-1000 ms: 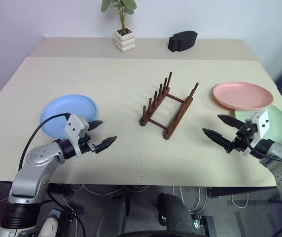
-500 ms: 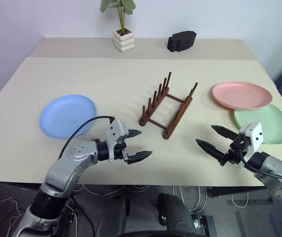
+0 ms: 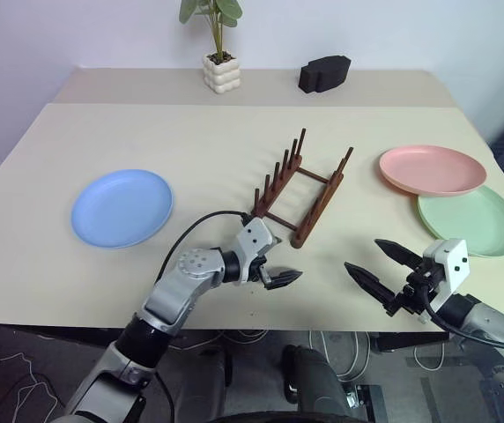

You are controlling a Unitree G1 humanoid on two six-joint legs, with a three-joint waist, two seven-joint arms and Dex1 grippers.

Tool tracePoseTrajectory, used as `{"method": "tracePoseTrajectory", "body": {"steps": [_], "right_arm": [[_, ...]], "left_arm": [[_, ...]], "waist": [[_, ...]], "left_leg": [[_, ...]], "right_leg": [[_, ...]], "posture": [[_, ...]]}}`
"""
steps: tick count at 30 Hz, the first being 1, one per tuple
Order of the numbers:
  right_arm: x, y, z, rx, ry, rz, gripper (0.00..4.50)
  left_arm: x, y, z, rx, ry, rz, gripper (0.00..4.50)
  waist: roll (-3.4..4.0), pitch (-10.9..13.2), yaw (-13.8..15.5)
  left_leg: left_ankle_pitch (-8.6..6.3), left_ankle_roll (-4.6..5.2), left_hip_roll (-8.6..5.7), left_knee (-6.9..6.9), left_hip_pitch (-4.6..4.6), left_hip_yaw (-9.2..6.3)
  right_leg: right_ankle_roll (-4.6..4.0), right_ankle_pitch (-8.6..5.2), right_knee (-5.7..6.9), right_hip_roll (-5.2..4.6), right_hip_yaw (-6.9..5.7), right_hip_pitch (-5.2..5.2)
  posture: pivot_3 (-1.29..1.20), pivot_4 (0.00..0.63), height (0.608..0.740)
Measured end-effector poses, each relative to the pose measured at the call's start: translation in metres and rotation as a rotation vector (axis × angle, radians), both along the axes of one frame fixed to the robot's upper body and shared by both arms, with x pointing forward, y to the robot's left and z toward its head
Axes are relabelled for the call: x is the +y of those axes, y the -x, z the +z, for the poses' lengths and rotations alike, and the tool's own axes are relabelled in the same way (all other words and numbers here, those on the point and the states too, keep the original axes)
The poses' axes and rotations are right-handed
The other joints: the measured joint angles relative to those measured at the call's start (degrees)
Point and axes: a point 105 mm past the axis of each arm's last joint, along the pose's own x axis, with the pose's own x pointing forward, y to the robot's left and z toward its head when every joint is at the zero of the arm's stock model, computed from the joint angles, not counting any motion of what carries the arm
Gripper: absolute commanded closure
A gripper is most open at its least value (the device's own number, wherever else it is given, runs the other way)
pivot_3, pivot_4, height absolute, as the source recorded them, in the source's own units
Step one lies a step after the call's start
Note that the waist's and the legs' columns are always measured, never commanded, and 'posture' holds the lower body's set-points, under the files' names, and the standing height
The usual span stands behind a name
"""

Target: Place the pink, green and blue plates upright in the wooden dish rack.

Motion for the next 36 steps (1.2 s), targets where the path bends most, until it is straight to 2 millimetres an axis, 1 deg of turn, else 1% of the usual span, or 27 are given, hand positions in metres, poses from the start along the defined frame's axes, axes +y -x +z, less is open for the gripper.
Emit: {"method": "tracePoseTrajectory", "body": {"steps": [2,6,11,13,14,15,19,20,25,30,36], "right_arm": [[0.0,-0.001,0.001,-0.004,-0.002,-0.009,0.05],[0.001,-0.003,0.001,-0.008,-0.008,-0.017,0.05],[0.007,-0.012,0.007,-0.026,-0.014,-0.015,0.05],[0.009,-0.014,0.009,-0.032,-0.015,-0.018,0.0],[0.01,-0.013,0.011,-0.034,-0.017,-0.015,0.0],[0.012,-0.013,0.012,-0.035,-0.02,-0.011,0.0],[0.012,-0.012,0.012,-0.028,-0.02,-0.015,0.0],[0.012,-0.012,0.012,-0.028,-0.02,-0.015,0.0],[0.013,-0.012,0.012,-0.032,-0.021,-0.01,0.0],[0.008,-0.012,0.007,-0.031,-0.026,-0.009,0.0],[0.004,-0.012,0.0,-0.033,-0.029,-0.007,0.0]], "left_arm": [[-0.005,-0.004,-0.001,-0.017,0.005,0.028,0.0],[-0.007,-0.011,-0.002,-0.054,-0.005,0.063,0.0],[-0.012,-0.023,-0.003,-0.085,-0.014,0.127,0.0],[-0.014,-0.024,-0.003,-0.092,-0.012,0.139,0.54],[-0.014,-0.025,-0.004,-0.095,-0.013,0.146,0.89],[-0.012,-0.028,-0.003,-0.096,-0.012,0.157,1.35],[-0.005,-0.035,-0.002,-0.103,-0.014,0.196,3.41],[-0.004,-0.037,-0.002,-0.106,-0.017,0.205,3.74],[-0.004,-0.038,-0.002,-0.119,-0.022,0.206,3.77],[0.004,-0.041,-0.001,-0.139,-0.044,0.199,3.77],[0.026,-0.043,0.002,-0.161,-0.064,0.167,3.77]], "waist": [[0.01,0.0,0.05],[0.01,-0.02,0.04],[0.03,-0.04,0.05],[0.03,-0.05,0.06],[0.03,-0.05,0.06],[0.03,-0.05,0.06],[0.04,-0.06,0.05],[0.04,-0.06,0.05],[0.04,-0.06,0.05],[0.04,-0.06,-0.15],[0.05,-0.06,-0.14]], "left_leg": [[0.0,0.0,0.0,0.0,0.0,0.0],[0.0,0.0,0.0,0.01,0.01,0.0],[0.0,0.0,-0.01,0.02,0.02,0.0],[0.0,0.0,-0.01,0.02,0.02,-0.01],[0.0,0.0,-0.01,0.02,0.02,-0.02],[0.0,0.0,-0.01,0.02,0.02,-0.01],[0.0,0.0,-0.01,0.02,0.02,-0.02],[0.0,0.0,-0.01,0.02,0.02,-0.02],[0.0,0.0,-0.02,0.03,0.02,-0.02],[0.0,0.0,0.0,0.02,0.04,-0.02],[0.0,0.0,0.02,0.02,0.04,-0.01]], "right_leg": [[0.0,0.0,0.0,0.0,0.0,0.0],[0.0,0.0,0.0,0.0,0.0,0.03],[0.01,0.01,0.0,0.0,0.0,0.04],[0.01,0.0,0.0,0.0,-0.01,0.05],[0.01,0.0,0.0,0.0,-0.01,0.05],[0.01,0.0,0.0,0.0,-0.01,0.05],[0.01,0.0,0.0,0.0,-0.02,0.05],[0.01,0.01,0.0,0.0,-0.02,0.05],[0.01,0.01,0.0,0.0,-0.02,0.07],[0.01,0.01,0.01,0.02,-0.03,0.07],[0.0,0.01,0.01,0.03,-0.02,0.06]], "posture": [[0.0,0.15,0.74],[0.0,0.15,0.74],[0.0,0.15,0.74],[0.0,0.15,0.74],[0.0,0.15,0.74],[0.0,0.15,0.74],[0.0,0.15,0.74],[0.0,0.15,0.74],[0.0,0.15,0.74],[0.0,0.15,0.74],[0.0,0.15,0.74]]}}
